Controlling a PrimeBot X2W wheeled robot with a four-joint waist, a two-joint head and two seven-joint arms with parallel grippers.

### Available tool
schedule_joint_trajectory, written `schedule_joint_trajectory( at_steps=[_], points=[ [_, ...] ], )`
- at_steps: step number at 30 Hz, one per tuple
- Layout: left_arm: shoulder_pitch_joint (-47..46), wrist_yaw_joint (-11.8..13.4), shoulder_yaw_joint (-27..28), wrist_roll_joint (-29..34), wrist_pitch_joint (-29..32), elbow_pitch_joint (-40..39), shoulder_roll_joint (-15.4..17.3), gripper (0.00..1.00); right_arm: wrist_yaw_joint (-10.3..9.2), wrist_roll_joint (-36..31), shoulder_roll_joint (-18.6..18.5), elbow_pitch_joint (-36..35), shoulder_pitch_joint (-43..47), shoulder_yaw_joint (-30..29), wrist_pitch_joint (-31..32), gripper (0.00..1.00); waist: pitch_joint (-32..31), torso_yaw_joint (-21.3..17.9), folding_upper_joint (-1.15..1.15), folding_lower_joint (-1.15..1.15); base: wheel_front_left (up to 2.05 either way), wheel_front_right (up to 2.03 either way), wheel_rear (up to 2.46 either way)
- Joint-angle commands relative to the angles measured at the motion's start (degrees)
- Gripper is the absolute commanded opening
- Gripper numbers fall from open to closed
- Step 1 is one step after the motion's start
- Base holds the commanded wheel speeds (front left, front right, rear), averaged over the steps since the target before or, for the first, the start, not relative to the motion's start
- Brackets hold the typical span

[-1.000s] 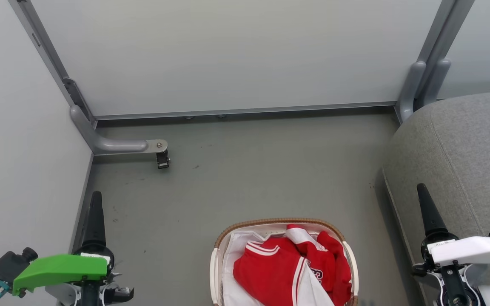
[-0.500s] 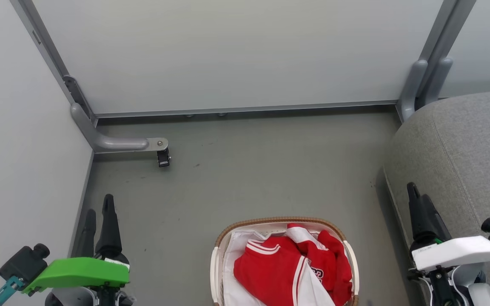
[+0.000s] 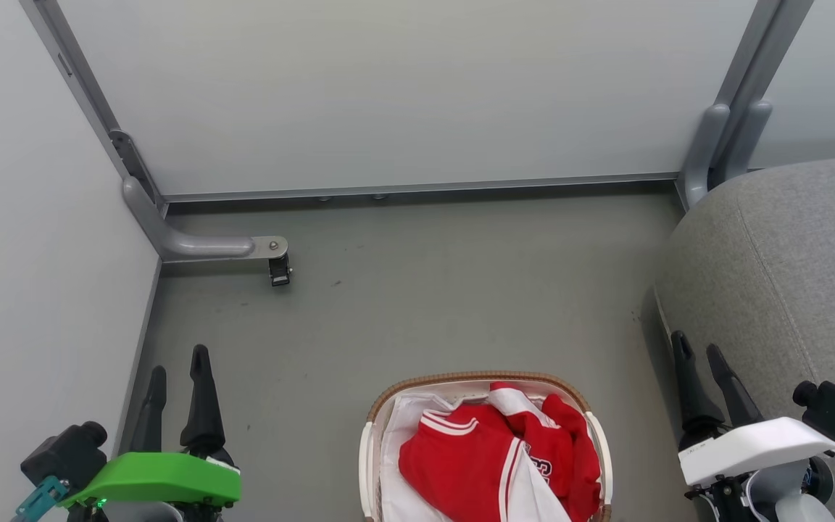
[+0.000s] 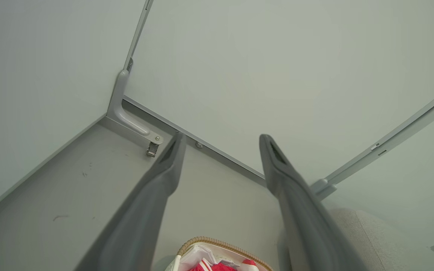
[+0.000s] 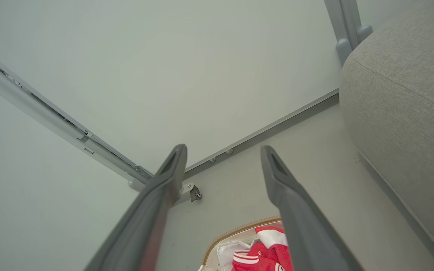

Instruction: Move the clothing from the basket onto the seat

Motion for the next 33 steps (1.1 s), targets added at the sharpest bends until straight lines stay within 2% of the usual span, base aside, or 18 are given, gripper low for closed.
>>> schedule_joint_trajectory(
  at_steps=[1,33],
  points=[
    [0.3,0.2,-0.1,1.9,-0.7,-0.3,0.5,1.0,0.01,-2.0,-0.4,-0.4,0.3,0.1,-0.6,1.0,0.0,0.0,0.33,0.0,0.0,0.0,0.0],
    [2.6,0.1,-2.4,18.5,-5.2,3.6,0.7,1.0,0.02,-19.9,-0.6,0.2,2.1,1.9,-5.1,1.0,-0.4,0.6,0.5,0.0,0.0,0.0,0.0]
  ],
)
